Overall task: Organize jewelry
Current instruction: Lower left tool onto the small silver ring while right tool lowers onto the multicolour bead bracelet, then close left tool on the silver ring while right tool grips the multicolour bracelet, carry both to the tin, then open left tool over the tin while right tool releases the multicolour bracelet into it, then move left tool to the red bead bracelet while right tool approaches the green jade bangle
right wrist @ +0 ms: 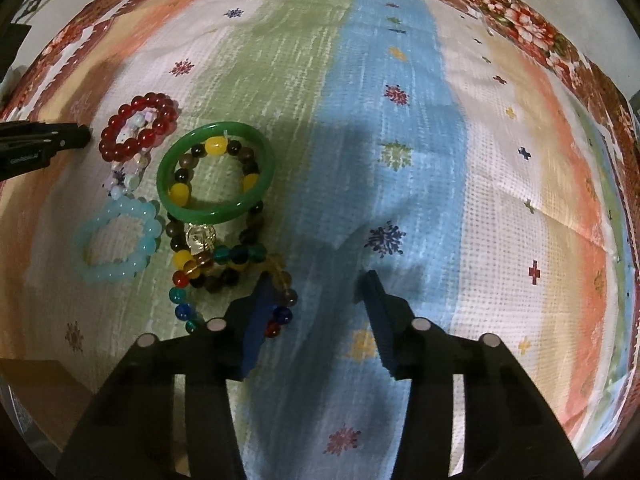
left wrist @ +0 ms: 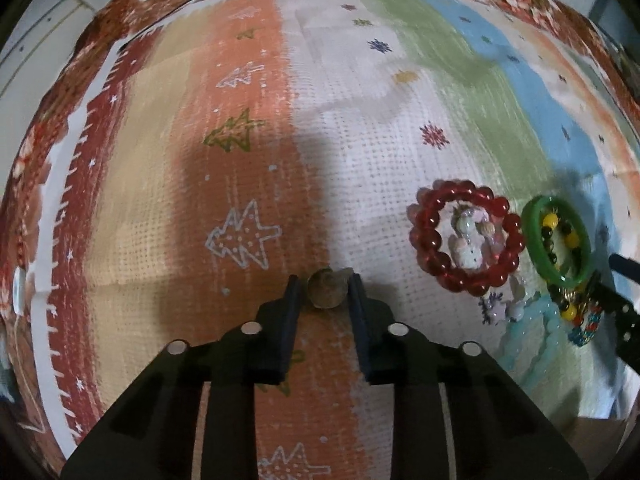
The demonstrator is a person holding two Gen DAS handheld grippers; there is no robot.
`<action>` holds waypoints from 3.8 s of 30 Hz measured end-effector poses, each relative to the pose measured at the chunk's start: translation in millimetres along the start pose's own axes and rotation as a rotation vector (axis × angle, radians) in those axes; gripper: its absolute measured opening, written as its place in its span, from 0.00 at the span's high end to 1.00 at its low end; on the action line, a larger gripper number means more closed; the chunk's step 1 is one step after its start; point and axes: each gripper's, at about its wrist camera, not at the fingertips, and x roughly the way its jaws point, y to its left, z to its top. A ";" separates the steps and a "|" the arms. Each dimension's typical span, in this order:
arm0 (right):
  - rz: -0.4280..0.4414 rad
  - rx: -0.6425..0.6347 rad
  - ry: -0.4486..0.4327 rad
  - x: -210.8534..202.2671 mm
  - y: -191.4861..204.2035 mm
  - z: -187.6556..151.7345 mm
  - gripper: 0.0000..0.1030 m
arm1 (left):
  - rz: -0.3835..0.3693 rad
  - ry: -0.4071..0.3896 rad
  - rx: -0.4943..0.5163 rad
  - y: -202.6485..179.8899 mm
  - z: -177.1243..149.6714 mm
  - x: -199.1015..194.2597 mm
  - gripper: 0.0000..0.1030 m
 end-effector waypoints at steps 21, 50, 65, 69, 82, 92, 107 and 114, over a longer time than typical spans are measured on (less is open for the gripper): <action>0.113 0.077 -0.088 -41.0 -9.9 -2.7 0.89 | -0.068 -0.077 -0.012 -8.7 -8.5 -39.1 0.80; 0.305 0.026 -0.364 -180.2 30.5 -69.2 0.89 | -0.245 -0.284 0.009 -48.2 -98.2 -166.1 0.80; 0.400 -0.017 -0.377 -200.5 53.0 -109.8 0.89 | -0.321 -0.301 0.056 -72.3 -151.7 -186.8 0.80; 0.416 -0.023 -0.366 -200.0 56.3 -121.4 0.89 | -0.344 -0.297 0.070 -78.5 -163.3 -188.7 0.80; 0.403 -0.066 -0.350 -195.0 64.7 -125.6 0.54 | -0.398 -0.270 0.097 -91.5 -168.8 -183.5 0.65; 0.376 -0.010 -0.367 -189.1 49.8 -117.9 0.54 | -0.367 -0.280 0.048 -72.4 -157.3 -180.5 0.65; 0.285 0.047 -0.340 -158.6 32.7 -84.5 0.54 | -0.199 -0.330 0.022 -48.6 -117.8 -163.8 0.57; 0.263 0.090 -0.333 -147.3 19.5 -70.1 0.49 | -0.185 -0.336 0.004 -41.1 -102.1 -155.9 0.44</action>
